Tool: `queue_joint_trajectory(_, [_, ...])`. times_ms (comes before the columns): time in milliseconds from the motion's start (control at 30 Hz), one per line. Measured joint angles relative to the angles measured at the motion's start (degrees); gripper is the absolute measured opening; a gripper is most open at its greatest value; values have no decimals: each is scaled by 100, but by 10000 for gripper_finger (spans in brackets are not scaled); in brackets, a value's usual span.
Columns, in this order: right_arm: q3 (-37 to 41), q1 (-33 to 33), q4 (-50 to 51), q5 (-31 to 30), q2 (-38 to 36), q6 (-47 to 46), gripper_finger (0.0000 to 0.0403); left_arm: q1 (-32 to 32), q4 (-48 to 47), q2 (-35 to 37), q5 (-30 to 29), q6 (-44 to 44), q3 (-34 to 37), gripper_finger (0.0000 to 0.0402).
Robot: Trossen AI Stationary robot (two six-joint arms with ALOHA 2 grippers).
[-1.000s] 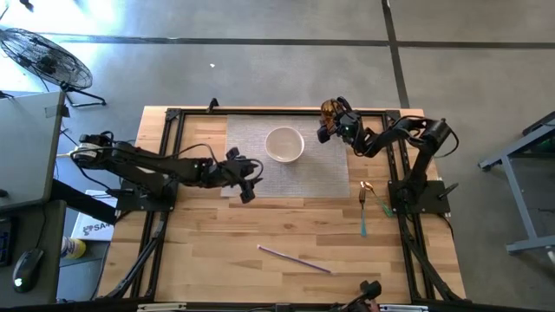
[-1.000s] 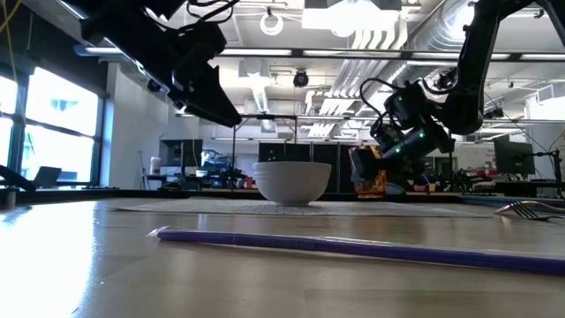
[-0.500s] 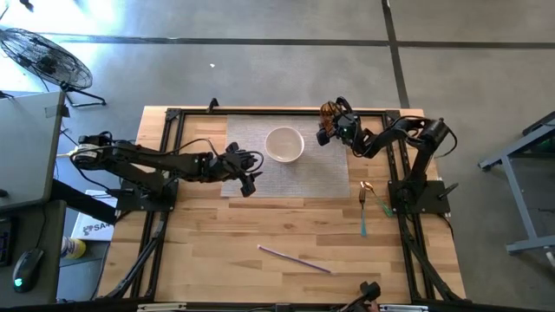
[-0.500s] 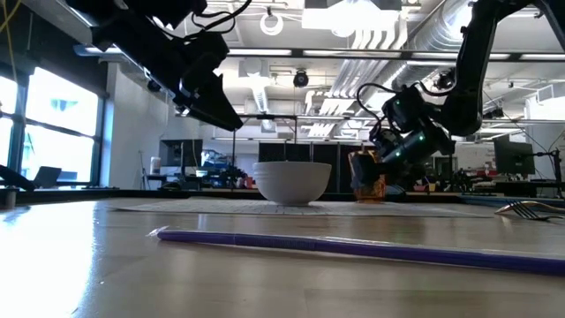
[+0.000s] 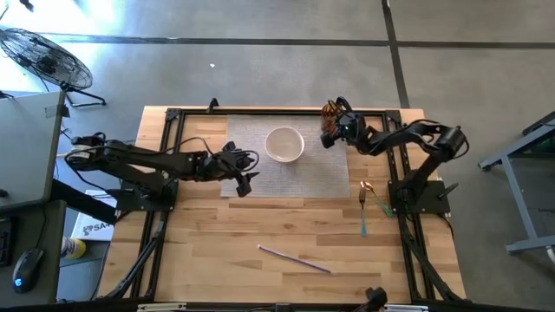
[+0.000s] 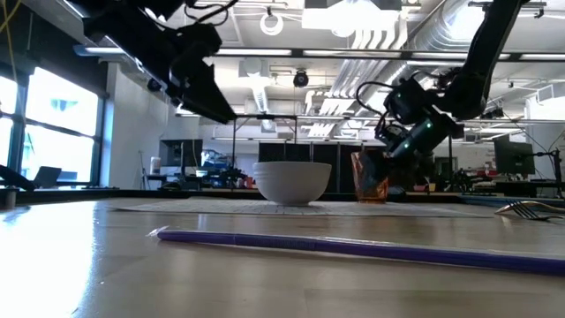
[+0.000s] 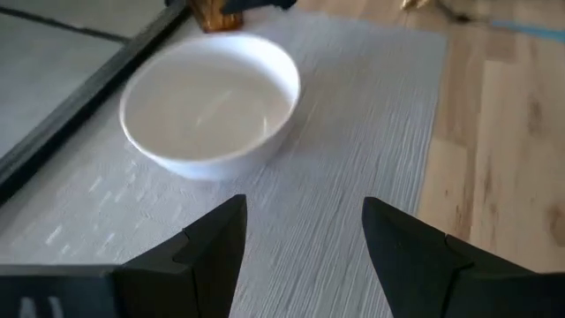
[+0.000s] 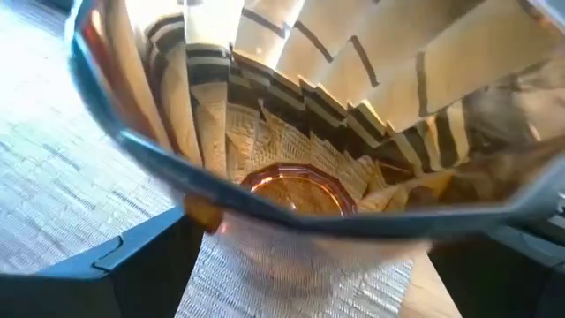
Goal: Pick & Place Utensil
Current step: Put the brown cup on the gray mat to the top right of the white bowl, then put the blue fork into the white bowl
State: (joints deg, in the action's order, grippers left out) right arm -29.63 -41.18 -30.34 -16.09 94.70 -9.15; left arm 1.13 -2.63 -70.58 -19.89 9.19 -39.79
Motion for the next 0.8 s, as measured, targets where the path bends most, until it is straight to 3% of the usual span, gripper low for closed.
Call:
queue_joint_trajectory(400, [0, 327, 2583, -34, -1320, -171, 396, 2, -315, 952, -353, -18, 339, 220])
queue_joint_trajectory(633, [0, 1086, 4419, -221, -2304, -1433, 390, 2, -437, 1015, -481, -151, 339, 220])
queue_joint_trajectory(800, [0, 1872, 5655, 138, -2853, -2846, 383, 2, -451, 1015, -514, -191, 339, 220])
